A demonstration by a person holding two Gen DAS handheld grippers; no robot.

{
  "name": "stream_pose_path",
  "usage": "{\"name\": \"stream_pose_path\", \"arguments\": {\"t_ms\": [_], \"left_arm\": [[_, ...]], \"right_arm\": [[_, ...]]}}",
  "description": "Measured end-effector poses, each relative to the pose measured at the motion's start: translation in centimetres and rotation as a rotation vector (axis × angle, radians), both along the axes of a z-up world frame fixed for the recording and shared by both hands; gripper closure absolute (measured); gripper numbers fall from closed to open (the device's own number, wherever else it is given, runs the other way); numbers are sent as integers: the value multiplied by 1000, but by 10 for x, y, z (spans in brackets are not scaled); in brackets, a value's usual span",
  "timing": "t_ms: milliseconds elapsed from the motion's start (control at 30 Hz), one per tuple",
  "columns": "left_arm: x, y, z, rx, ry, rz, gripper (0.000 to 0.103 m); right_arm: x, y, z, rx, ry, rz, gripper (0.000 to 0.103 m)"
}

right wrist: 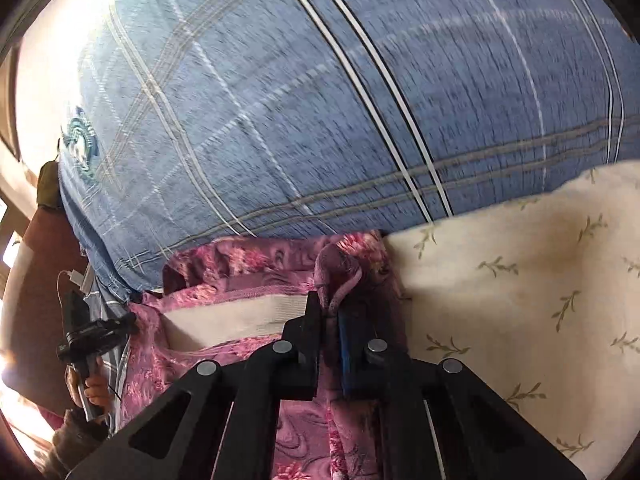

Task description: Fold small clothes

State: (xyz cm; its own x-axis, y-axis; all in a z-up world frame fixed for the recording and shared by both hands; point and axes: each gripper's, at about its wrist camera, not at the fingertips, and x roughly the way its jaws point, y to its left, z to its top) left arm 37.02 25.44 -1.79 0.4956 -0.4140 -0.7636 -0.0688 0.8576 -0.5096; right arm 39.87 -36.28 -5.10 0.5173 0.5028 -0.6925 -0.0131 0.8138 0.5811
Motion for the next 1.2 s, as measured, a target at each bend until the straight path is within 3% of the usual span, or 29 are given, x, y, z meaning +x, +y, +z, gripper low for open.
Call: {"name": "stream_pose_path", "arguments": {"t_ms": [167,233,267,333,367,467,567,700,767,833,867,933,1033,1100,1200], "left_arm": [[4,-2,20,54,-84,52,100],[15,-2,10,82,-54,77,100],[22,-2,0,96,-14,92,99],[33,2,-21,68,71,110,99],[33,7,-26,34,90,123,99],[21,27,-16,-41,32,146,97],[9,33,7,-113,-53,102,90],[2,-4,18,-12,-93,8,66],[2,-24,5,28,-46,-39,66],[8,-41,-19,119,40,-51,66],[9,-44,-25,146,60,-52,67],[0,-41,-16,156,33,-48,67],[-27,-27,8,52,-11,-54,67],[-50,-26,20,38,-46,-74,51],[-83,-35,16,109,-62,-100,43]], "right_arm": [[-1,-21,28,100,-110,-98,96],[9,-26,15,82,-56,-143,95],[15,-26,4,77,-4,-149,89],[21,-30,-20,19,130,-204,87],[18,-35,-24,32,132,-233,87],[-6,-51,-4,103,-9,-287,86],[-12,-42,12,168,-61,-191,79],[-8,-5,5,136,-17,-82,60],[-1,10,-13,100,38,-99,58],[7,19,-36,12,140,-127,62],[6,18,-36,-2,130,-151,69],[2,18,-18,-48,111,-169,64],[-37,14,29,-83,-32,-143,64],[-68,11,45,-73,-82,-122,61],[-109,14,42,-57,-111,-88,59]]}}
